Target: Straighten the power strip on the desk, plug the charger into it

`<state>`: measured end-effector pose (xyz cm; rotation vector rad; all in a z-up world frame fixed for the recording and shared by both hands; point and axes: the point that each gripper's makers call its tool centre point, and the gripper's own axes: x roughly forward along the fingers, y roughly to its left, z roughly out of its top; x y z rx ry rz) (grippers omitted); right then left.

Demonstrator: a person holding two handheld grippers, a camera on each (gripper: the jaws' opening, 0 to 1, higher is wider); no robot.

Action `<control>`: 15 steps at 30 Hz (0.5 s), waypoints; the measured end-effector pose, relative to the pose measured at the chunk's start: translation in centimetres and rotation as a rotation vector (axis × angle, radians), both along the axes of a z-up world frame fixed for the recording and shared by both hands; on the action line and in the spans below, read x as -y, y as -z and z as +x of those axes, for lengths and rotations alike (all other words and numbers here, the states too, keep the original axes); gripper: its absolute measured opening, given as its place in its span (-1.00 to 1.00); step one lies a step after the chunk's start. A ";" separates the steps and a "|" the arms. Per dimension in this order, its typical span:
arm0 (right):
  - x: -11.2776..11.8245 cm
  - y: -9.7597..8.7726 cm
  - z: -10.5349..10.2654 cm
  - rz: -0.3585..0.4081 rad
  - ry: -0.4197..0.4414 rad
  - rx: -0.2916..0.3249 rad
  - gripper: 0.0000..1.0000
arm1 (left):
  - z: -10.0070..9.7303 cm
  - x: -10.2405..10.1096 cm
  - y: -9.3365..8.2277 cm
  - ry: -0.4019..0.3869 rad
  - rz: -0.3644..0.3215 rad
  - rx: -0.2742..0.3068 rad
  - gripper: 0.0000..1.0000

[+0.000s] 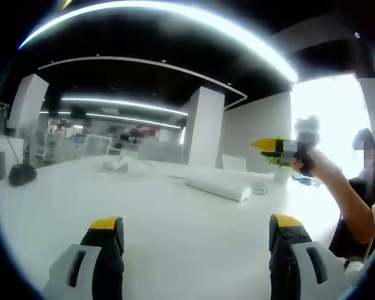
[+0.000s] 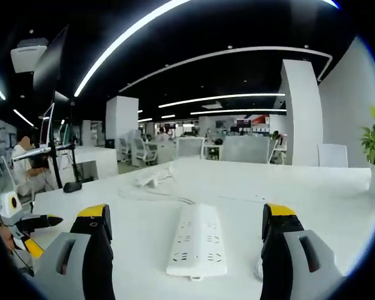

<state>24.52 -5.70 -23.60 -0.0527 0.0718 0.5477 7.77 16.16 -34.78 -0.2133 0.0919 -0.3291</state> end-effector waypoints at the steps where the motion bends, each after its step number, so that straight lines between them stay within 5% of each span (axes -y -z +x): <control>1: 0.0 0.0 0.1 0.001 0.002 0.000 0.99 | 0.0 0.0 0.0 0.000 0.000 0.000 0.98; 15: -1.1 -1.0 2.4 0.038 0.026 0.045 0.99 | -0.2 -0.2 0.0 -0.009 0.002 0.001 0.98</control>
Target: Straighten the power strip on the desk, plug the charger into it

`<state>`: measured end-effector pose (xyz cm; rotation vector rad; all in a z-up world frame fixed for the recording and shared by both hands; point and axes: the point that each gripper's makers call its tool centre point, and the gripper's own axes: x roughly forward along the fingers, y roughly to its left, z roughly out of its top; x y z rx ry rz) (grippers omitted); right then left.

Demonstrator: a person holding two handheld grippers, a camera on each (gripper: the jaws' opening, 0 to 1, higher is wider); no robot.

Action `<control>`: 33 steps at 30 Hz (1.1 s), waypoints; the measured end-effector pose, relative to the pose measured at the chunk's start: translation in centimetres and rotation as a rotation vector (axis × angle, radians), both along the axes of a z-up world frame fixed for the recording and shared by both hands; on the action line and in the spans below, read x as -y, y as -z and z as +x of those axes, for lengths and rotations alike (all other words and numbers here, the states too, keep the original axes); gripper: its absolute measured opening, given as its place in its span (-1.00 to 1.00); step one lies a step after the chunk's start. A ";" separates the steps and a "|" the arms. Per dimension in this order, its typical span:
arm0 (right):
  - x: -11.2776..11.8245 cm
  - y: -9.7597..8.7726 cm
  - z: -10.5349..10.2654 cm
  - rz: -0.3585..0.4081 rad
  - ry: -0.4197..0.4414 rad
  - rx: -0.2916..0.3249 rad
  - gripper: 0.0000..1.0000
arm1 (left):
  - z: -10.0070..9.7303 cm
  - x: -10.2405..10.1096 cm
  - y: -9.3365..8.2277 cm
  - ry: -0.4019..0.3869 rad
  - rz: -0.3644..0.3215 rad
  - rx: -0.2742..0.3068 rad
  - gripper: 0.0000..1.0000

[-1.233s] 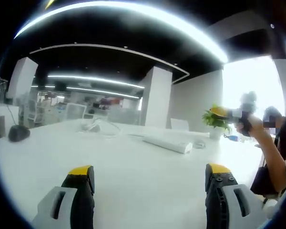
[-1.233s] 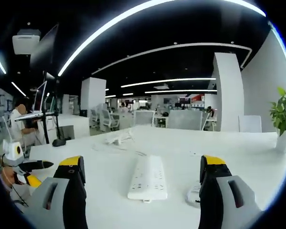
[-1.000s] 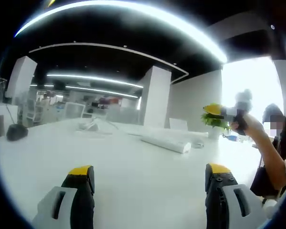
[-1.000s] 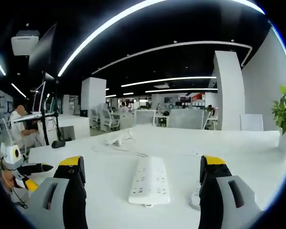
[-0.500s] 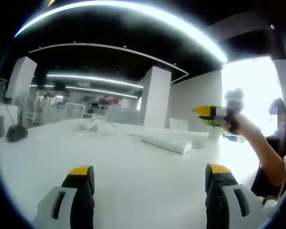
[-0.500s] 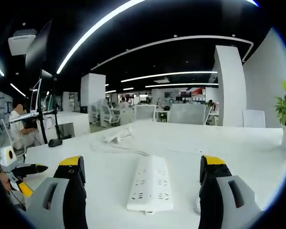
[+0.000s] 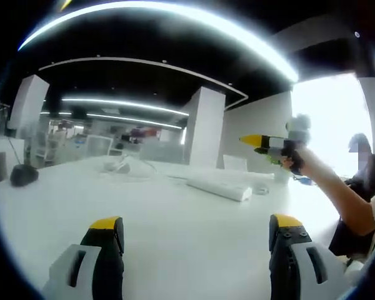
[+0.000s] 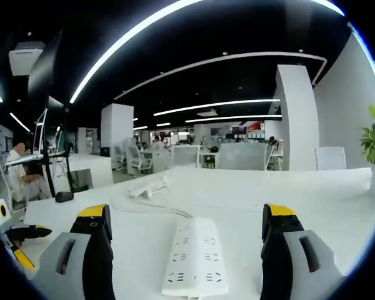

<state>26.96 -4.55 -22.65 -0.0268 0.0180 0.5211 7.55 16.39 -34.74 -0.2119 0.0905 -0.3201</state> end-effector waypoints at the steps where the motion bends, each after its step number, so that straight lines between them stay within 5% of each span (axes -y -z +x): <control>1: -0.1 0.0 0.1 0.001 -0.002 -0.001 0.99 | 0.0 0.0 0.0 -0.001 0.001 0.000 0.98; 33: -1.7 1.1 2.7 -0.035 -0.049 -0.105 0.99 | -0.5 -0.2 -0.1 -0.002 -0.006 0.005 0.98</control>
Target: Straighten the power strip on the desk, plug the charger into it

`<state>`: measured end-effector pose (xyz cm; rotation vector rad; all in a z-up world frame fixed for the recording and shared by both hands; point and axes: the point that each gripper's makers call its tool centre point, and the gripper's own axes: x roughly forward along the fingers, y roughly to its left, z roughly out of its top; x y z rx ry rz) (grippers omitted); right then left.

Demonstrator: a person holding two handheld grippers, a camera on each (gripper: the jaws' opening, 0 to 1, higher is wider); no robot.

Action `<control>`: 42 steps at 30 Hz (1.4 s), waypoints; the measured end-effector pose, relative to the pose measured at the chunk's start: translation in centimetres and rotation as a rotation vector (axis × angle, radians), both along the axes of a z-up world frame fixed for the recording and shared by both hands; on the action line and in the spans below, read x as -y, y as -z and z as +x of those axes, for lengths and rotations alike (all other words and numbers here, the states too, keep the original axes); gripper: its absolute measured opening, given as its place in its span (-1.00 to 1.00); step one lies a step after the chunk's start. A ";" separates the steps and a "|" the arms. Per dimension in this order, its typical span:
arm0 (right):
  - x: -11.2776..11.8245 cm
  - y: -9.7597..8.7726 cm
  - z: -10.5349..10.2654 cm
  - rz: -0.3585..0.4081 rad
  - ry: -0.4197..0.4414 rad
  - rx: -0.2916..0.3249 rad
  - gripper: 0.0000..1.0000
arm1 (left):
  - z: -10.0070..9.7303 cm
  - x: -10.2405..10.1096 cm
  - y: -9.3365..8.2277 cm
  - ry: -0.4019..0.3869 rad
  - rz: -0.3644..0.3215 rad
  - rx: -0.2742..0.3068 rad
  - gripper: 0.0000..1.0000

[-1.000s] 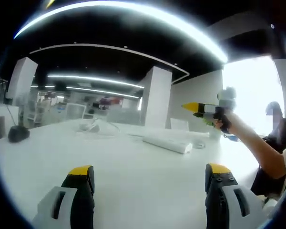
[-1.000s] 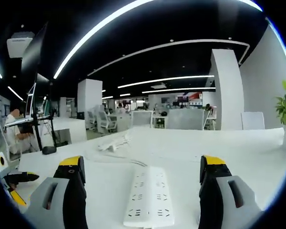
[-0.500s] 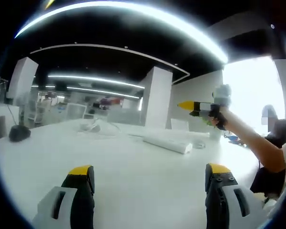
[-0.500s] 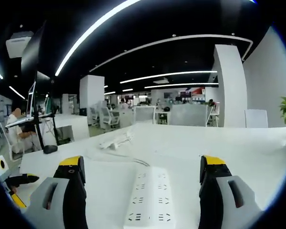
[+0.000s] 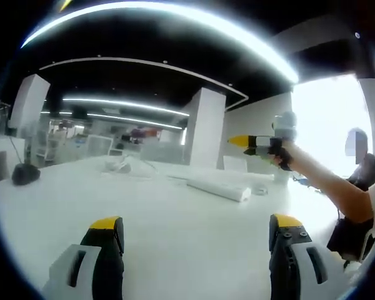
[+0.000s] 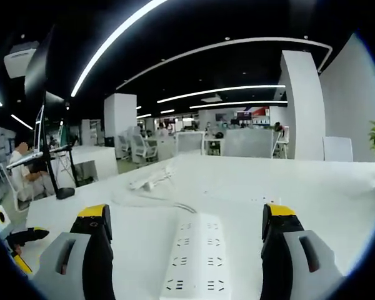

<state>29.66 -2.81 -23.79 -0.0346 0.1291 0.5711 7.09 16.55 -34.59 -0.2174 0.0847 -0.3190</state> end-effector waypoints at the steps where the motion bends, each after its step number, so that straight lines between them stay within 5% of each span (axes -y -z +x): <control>1: 0.0 0.1 0.1 -0.008 -0.001 -0.005 0.99 | 0.0 0.0 0.0 0.000 0.000 0.000 0.98; 32: -1.4 4.8 3.3 -0.212 -0.058 -0.233 0.98 | -0.1 -0.1 0.0 0.006 -0.002 -0.003 0.98; 42: -2.3 7.2 3.1 -0.301 -0.116 -0.389 0.99 | 0.0 0.1 0.0 0.009 0.006 -0.004 0.98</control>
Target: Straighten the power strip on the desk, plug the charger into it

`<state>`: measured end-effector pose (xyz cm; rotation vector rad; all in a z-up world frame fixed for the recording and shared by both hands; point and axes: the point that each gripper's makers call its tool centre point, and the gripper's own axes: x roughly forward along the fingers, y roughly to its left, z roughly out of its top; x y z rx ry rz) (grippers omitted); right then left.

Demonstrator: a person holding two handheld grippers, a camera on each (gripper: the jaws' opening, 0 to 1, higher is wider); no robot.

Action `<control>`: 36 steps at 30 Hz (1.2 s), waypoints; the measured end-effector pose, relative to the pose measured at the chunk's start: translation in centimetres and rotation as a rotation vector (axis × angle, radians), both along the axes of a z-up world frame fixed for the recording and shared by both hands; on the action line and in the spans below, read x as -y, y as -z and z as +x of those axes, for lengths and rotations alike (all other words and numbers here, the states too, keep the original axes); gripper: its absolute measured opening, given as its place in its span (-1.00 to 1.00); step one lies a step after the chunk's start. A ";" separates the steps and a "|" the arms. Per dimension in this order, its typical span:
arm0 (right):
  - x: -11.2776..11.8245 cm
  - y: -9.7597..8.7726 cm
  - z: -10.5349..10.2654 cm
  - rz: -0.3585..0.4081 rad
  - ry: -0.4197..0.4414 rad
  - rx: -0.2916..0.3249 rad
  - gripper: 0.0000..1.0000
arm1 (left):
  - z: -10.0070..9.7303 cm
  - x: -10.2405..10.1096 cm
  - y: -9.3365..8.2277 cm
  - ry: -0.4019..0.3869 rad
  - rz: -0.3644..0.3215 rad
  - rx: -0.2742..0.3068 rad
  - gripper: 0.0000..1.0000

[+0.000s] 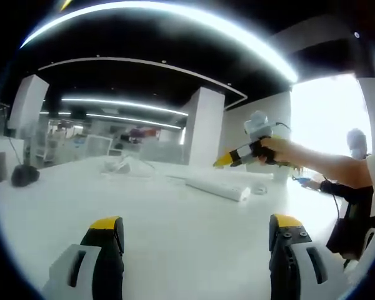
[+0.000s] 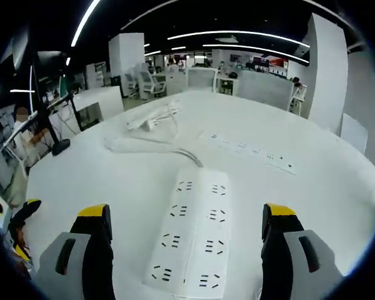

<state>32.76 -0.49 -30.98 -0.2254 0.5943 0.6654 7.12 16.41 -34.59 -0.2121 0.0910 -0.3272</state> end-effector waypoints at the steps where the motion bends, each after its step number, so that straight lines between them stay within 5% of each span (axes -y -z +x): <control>1: -0.1 0.1 0.2 -0.017 -0.007 -0.005 0.99 | 0.0 0.0 0.0 0.001 0.000 0.001 0.98; 10: 0.3 1.2 0.3 -0.021 0.006 -0.062 0.97 | -0.1 0.0 0.1 0.003 -0.004 -0.003 0.98; 22: 0.1 3.2 -0.4 -0.061 -0.028 -0.235 0.90 | -0.2 0.2 -0.1 0.007 -0.010 0.003 0.98; 30: 0.6 5.2 -1.7 -0.148 -0.081 -0.337 0.84 | -0.3 -0.1 -0.1 0.003 -0.017 0.002 0.98; 36: 0.6 5.6 -1.8 -0.191 -0.076 -0.357 0.77 | -0.2 0.2 0.0 0.011 -0.020 0.003 0.98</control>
